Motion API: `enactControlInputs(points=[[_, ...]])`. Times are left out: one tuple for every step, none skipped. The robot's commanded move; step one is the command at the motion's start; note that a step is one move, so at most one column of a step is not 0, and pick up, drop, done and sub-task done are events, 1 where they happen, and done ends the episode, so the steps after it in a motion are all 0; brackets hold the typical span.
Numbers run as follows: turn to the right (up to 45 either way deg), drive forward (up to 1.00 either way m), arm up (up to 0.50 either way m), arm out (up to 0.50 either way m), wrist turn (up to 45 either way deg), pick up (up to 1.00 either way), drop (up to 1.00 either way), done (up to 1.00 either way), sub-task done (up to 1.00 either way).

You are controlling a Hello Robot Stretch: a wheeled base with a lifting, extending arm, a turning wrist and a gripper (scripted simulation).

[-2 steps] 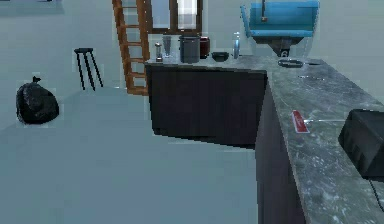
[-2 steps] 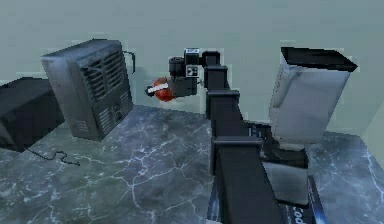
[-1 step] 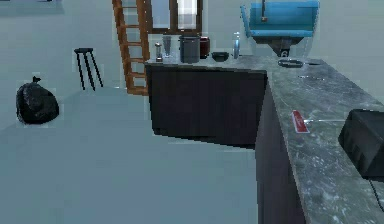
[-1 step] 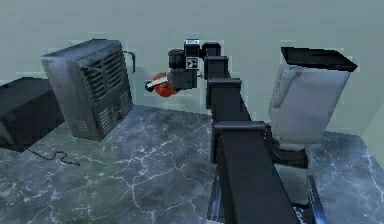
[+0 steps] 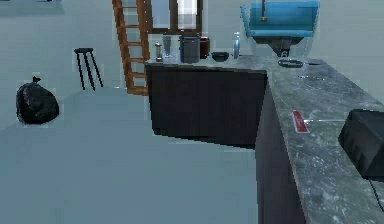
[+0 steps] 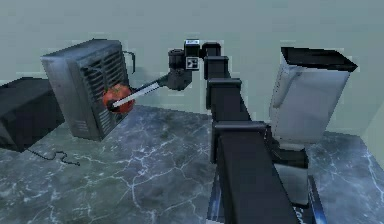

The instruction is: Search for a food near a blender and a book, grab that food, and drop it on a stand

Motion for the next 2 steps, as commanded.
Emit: enactControlInputs(points=[[0.0,0.0,0.0,0.0,-45.0,0.0,0.0,0.0,0.0],[0.0,0.0,0.0,0.0,-18.0,0.0,0.0,0.0,0.0]])
